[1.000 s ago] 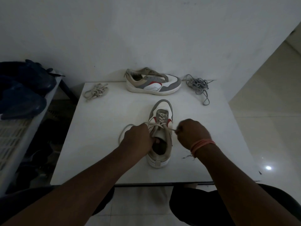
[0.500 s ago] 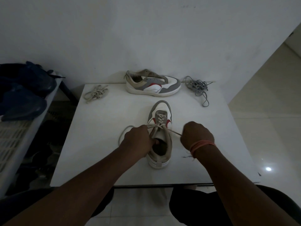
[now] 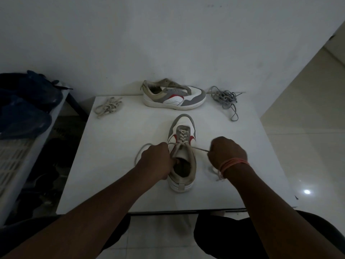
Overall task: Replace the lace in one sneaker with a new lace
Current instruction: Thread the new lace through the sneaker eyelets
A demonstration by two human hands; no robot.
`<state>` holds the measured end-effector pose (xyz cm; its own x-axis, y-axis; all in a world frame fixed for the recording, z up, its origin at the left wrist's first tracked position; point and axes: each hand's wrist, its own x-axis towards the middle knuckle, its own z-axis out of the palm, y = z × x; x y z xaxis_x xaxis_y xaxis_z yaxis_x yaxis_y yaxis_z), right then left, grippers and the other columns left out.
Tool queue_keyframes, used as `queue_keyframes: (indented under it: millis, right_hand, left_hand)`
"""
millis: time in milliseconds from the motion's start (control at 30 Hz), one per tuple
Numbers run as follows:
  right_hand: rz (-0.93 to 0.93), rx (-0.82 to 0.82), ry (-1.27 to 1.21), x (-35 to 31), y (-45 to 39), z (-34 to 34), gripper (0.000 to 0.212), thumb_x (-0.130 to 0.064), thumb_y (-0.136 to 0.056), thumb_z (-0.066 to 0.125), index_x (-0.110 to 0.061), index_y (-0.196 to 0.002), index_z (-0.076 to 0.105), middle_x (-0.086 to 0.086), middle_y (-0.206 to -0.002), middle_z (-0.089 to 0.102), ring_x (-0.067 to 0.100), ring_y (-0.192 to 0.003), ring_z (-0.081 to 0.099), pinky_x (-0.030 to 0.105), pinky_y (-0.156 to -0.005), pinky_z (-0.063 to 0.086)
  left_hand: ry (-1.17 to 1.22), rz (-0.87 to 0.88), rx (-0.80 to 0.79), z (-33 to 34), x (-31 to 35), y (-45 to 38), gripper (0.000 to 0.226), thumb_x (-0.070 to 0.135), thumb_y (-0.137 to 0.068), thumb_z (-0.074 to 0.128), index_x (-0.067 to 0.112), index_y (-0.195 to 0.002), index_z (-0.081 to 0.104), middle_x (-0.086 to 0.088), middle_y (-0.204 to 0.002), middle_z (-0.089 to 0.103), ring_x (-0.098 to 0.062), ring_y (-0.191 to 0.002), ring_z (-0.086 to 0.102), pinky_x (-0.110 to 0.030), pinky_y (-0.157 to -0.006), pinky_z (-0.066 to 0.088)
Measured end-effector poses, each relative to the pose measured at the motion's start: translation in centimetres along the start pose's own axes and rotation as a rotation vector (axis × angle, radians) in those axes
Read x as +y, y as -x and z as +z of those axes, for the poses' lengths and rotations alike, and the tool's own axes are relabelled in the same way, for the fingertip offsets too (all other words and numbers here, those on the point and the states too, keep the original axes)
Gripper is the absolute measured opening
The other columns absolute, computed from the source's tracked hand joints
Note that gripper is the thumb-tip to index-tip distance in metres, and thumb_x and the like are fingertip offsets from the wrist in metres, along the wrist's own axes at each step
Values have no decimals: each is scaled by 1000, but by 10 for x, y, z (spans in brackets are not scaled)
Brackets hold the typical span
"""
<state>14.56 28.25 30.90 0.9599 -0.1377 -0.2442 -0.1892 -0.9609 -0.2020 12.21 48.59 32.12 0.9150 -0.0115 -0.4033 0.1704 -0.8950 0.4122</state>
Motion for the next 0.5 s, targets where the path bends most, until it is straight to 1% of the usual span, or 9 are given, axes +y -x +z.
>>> queue_keyframes:
  millis: [67,100,200,267,300,367,400,467,500]
  right_hand:
    - [88,-10,78,9,1,-2,17,-25,-88,58,-19,-103,64,7,-103,69,30,-95,66,33,-75,47]
    - [73,-23,97,9,3,-1,18,-24,-89,57,-18,-105,64,7,-106,68,30,-98,66,34,-78,48]
    - [-110,-81,46,1,3,4,20,-22,-90,59,-18,-109,63,8,-111,66,29,-101,64,40,-90,53]
    - [-190,-115,-105,-4,1,3,29,-27,-90,64,-21,-118,59,6,-115,60,27,-103,61,43,-92,52]
    - [-226,-118,-186,-7,0,1,29,-26,-92,63,-21,-119,58,6,-115,59,25,-102,60,39,-90,51]
    - [-304,-134,-288,-13,-1,-4,17,-22,-97,58,-17,-112,63,5,-110,61,20,-95,59,29,-81,47]
    - [-339,-140,-293,-16,-1,-5,14,-21,-98,56,-14,-107,65,5,-106,63,19,-92,58,27,-77,44]
    - [-380,-131,-268,-20,2,-5,14,-19,-99,55,-12,-100,67,7,-102,64,19,-89,59,28,-76,44]
    - [-393,-119,-261,-21,2,-4,13,-18,-99,55,-12,-98,67,7,-100,64,20,-87,58,28,-76,45]
  left_hand:
    - [5,-7,-15,-1,0,0,32,42,-90,69,18,-89,48,-8,-87,68,-29,-76,70,-43,-77,58]
    - [-6,-6,-22,-1,0,0,32,42,-89,70,19,-88,47,-7,-85,66,-28,-75,69,-40,-75,58]
    - [16,-33,-65,-3,-1,-3,39,45,-84,76,19,-86,47,-8,-85,67,-29,-75,70,-41,-73,60]
    - [132,-61,-60,-6,-3,-5,48,51,-78,80,16,-90,48,-11,-87,70,-30,-75,72,-44,-72,61]
    - [179,-61,-23,-7,-3,-6,51,54,-79,77,16,-95,48,-9,-88,69,-28,-76,71,-42,-70,60]
    - [177,21,82,-5,-3,-9,44,51,-89,68,19,-108,47,-5,-100,62,-25,-87,66,-36,-72,53]
    - [182,72,112,-2,-1,-11,38,48,-95,62,21,-116,46,-6,-110,59,-25,-97,63,-35,-77,50]
    - [241,90,82,3,0,-16,36,45,-102,49,27,-132,44,-10,-127,53,-29,-115,57,-35,-88,45]
    - [239,81,65,5,-2,-18,35,44,-104,44,29,-136,44,-11,-131,51,-31,-120,53,-37,-92,43]
